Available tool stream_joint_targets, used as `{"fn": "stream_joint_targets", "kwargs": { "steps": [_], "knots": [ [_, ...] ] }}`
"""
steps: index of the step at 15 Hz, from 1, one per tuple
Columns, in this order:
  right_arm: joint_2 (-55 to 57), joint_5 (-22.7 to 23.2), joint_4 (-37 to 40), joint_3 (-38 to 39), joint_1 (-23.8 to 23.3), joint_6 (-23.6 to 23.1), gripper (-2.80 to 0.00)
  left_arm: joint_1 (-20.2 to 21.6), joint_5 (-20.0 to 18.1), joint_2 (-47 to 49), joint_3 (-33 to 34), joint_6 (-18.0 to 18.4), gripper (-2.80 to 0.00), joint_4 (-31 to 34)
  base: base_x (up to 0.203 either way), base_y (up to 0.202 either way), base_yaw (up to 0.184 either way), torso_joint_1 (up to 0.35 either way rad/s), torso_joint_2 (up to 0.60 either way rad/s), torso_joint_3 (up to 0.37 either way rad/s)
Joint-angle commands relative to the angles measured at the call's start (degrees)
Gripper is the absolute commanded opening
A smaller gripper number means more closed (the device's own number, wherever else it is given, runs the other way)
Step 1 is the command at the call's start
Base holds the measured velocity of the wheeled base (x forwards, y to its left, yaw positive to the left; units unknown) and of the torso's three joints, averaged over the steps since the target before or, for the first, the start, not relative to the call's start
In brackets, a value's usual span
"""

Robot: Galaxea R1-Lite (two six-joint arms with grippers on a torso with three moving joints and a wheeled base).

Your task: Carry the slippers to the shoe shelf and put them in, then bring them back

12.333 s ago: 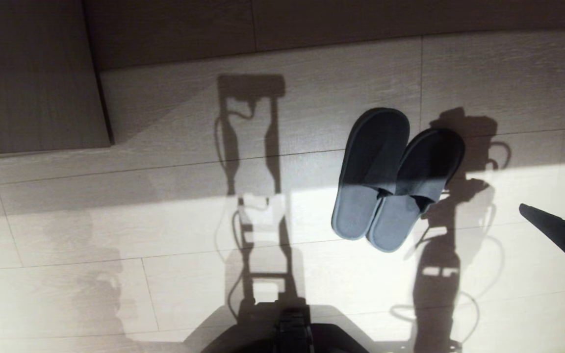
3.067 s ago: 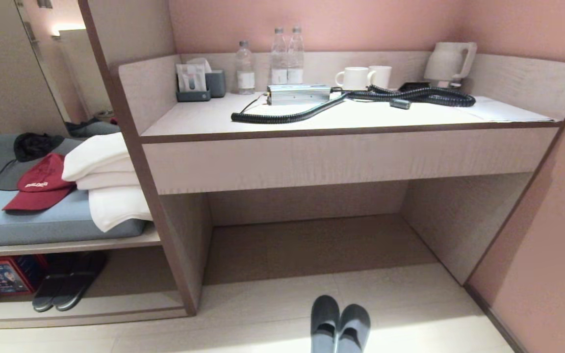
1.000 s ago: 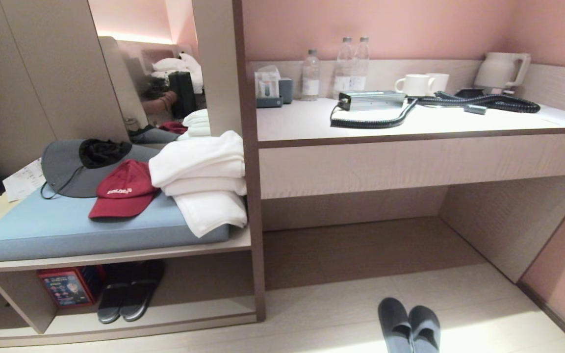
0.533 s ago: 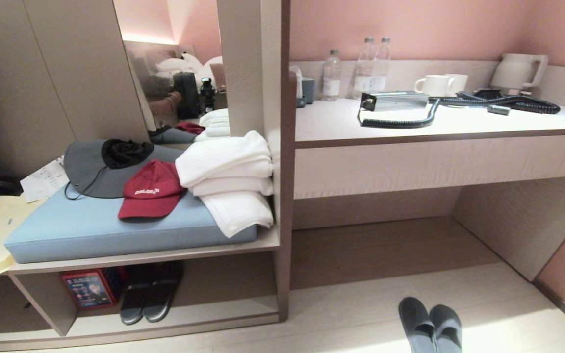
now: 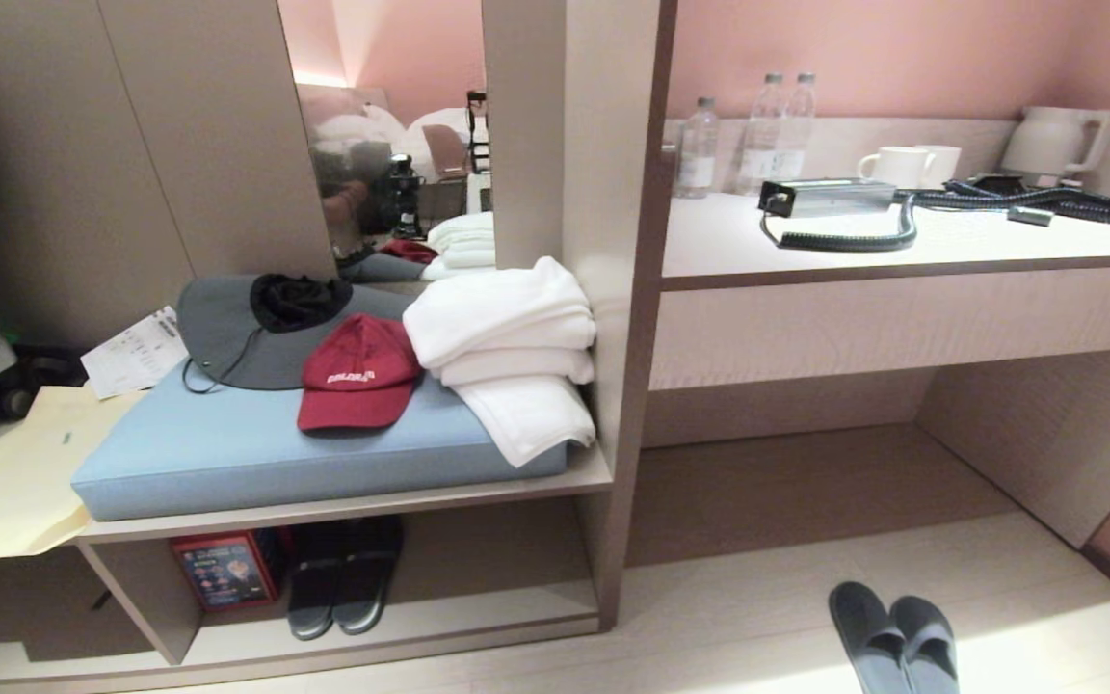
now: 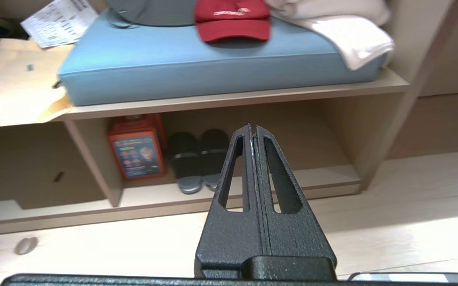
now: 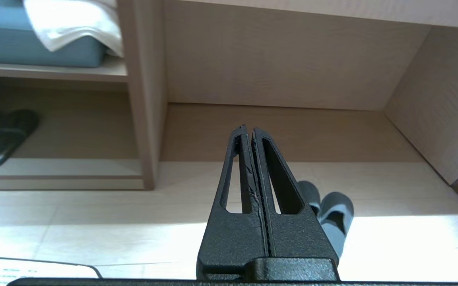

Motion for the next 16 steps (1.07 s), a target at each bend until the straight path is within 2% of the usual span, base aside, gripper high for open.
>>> {"fn": "stream_joint_targets", "kwargs": {
  "steps": [1, 8, 16],
  "knots": [
    [-0.1, 0.0, 0.0, 0.1, 0.1, 0.0, -2.8, 0.0, 0.0, 0.0, 0.1, 0.1, -2.8, 0.0, 0.0, 0.158, -0.001, 0.004, 0.0, 0.007],
    [-0.1, 0.0, 0.0, 0.1, 0.1, 0.0, -2.8, 0.0, 0.0, 0.0, 0.1, -0.1, -2.8, 0.0, 0.0, 0.015, -0.001, 0.0, 0.0, 0.0],
    [-0.1, 0.0, 0.1, 0.1, 0.0, 0.0, -2.8, 0.0, 0.0, 0.0, 0.1, -0.2, -2.8, 0.0, -0.181, 0.0, 0.001, 0.002, 0.0, 0.002]
  ]
}}
